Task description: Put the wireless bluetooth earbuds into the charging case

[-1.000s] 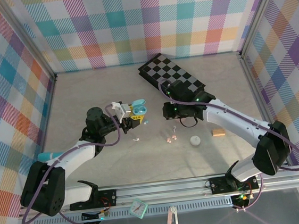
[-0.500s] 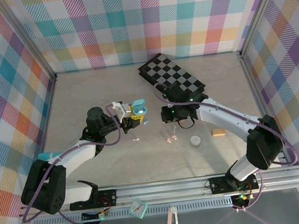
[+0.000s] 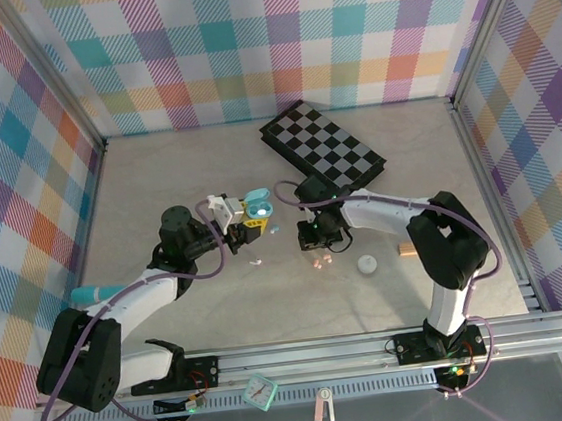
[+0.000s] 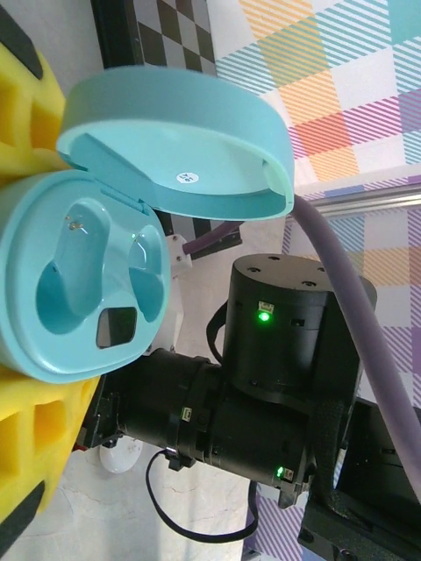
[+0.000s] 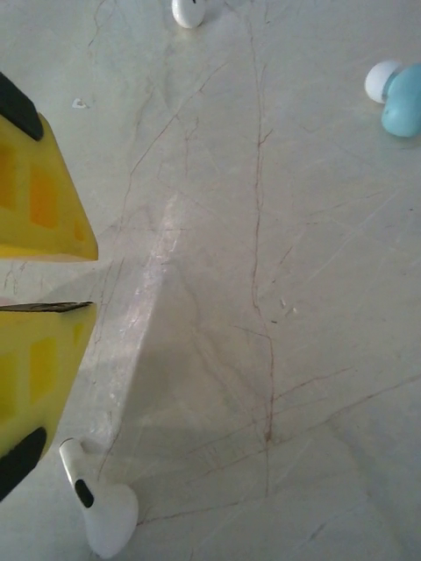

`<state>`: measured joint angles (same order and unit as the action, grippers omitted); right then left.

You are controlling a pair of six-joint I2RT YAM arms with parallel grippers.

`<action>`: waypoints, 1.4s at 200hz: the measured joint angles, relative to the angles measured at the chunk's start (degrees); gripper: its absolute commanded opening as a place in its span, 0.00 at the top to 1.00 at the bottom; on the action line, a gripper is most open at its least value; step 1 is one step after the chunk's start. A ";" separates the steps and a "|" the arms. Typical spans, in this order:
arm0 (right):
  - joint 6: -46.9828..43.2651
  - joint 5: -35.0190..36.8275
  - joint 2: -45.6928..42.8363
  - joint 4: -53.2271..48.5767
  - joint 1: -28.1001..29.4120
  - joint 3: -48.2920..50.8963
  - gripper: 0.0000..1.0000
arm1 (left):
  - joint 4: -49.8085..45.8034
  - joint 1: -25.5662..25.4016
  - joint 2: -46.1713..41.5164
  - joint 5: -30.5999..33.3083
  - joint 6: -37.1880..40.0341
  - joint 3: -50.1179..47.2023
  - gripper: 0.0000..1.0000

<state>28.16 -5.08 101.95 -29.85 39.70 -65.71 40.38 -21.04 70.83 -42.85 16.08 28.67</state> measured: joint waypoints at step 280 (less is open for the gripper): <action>9.62 -10.78 -5.09 17.88 -14.27 15.34 0.56 | -3.02 0.17 -2.71 -0.11 -0.15 0.42 0.65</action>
<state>37.78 -15.86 96.86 -11.97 25.43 -50.37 37.36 -20.86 68.12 -42.96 15.92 29.08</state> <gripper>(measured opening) 0.449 0.359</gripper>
